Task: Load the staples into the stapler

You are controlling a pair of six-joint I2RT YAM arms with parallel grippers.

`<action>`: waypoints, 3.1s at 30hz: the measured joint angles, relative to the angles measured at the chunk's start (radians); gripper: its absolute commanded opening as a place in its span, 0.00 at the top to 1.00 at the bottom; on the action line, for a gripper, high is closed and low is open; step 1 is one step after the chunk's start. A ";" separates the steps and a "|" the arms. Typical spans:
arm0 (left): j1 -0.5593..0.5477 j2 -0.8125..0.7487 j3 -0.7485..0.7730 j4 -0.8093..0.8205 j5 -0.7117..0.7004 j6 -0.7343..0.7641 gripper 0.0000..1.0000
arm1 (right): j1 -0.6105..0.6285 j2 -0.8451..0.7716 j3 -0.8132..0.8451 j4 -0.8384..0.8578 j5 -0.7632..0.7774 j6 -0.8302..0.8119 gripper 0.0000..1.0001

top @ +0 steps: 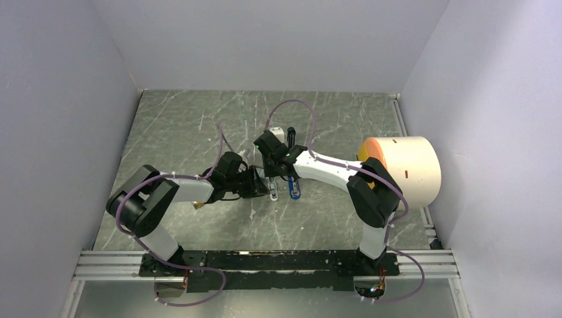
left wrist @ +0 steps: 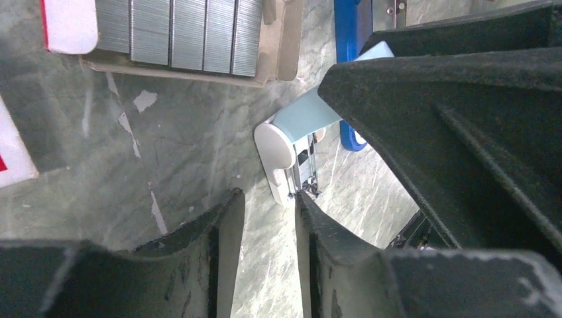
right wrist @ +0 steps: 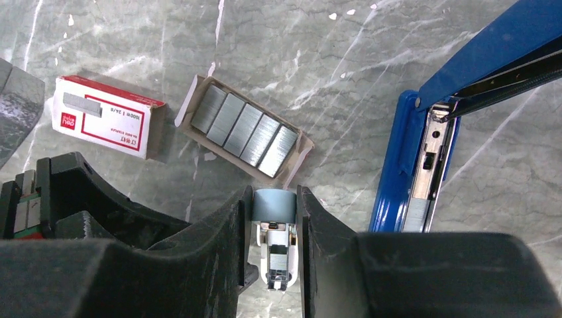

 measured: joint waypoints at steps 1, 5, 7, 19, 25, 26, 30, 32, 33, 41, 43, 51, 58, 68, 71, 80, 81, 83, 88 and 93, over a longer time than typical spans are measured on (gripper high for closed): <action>-0.002 0.002 0.000 0.006 0.000 -0.001 0.67 | 0.000 0.000 -0.001 0.001 0.000 0.003 0.70; -0.011 0.016 -0.002 0.014 -0.002 -0.006 0.76 | -0.002 -0.003 -0.005 0.006 -0.003 0.014 0.70; -0.016 0.026 -0.002 0.023 -0.002 -0.007 0.77 | -0.002 -0.003 -0.005 0.006 -0.004 0.019 0.70; -0.032 0.060 0.013 0.038 -0.003 -0.023 0.88 | -0.002 -0.015 -0.026 0.021 -0.015 0.034 0.71; -0.031 0.076 0.024 0.036 -0.001 -0.045 0.85 | -0.002 -0.047 -0.060 0.030 -0.009 0.044 0.72; -0.030 0.079 0.025 0.040 -0.001 -0.050 0.85 | -0.002 -0.052 -0.064 0.027 -0.005 0.050 0.72; -0.029 0.089 0.025 0.055 -0.001 -0.064 0.85 | 0.000 -0.066 -0.069 0.003 0.008 0.070 0.72; -0.029 0.090 0.027 0.055 -0.002 -0.068 0.86 | 0.003 -0.073 -0.071 -0.007 0.014 0.080 0.72; -0.029 0.091 0.028 0.055 -0.002 -0.068 0.86 | 0.006 -0.077 -0.072 -0.014 0.018 0.083 0.72; -0.029 0.092 0.035 0.045 -0.003 -0.068 0.89 | 0.042 -0.100 -0.082 -0.048 0.052 0.110 0.73; -0.029 0.092 0.036 0.043 -0.004 -0.068 0.89 | 0.052 -0.105 -0.084 -0.061 0.062 0.120 0.73; -0.029 0.092 0.036 0.043 -0.004 -0.068 0.87 | 0.082 -0.122 -0.097 -0.102 0.080 0.159 0.75; -0.029 0.093 0.037 0.043 -0.005 -0.067 0.87 | 0.104 -0.126 -0.114 -0.122 0.079 0.182 0.75; -0.030 0.094 0.040 0.042 -0.006 -0.066 0.87 | 0.132 -0.113 -0.123 -0.139 0.085 0.199 0.75; -0.031 0.093 0.040 0.040 -0.010 -0.065 0.86 | 0.138 -0.098 -0.124 -0.144 0.084 0.201 0.75; -0.035 0.082 0.040 0.025 -0.031 -0.060 0.86 | 0.143 -0.060 -0.121 -0.149 0.069 0.210 0.75; -0.036 0.081 0.040 0.024 -0.032 -0.060 0.85 | 0.143 -0.058 -0.120 -0.150 0.068 0.210 0.75; -0.039 0.077 0.040 0.023 -0.040 -0.060 0.85 | 0.143 -0.050 -0.117 -0.152 0.064 0.211 0.75; -0.039 0.057 0.039 -0.008 -0.064 -0.058 0.80 | 0.142 -0.026 -0.100 -0.169 0.057 0.212 0.75; -0.039 0.019 0.032 -0.062 -0.101 -0.051 0.77 | 0.133 -0.010 -0.072 -0.200 0.045 0.204 0.72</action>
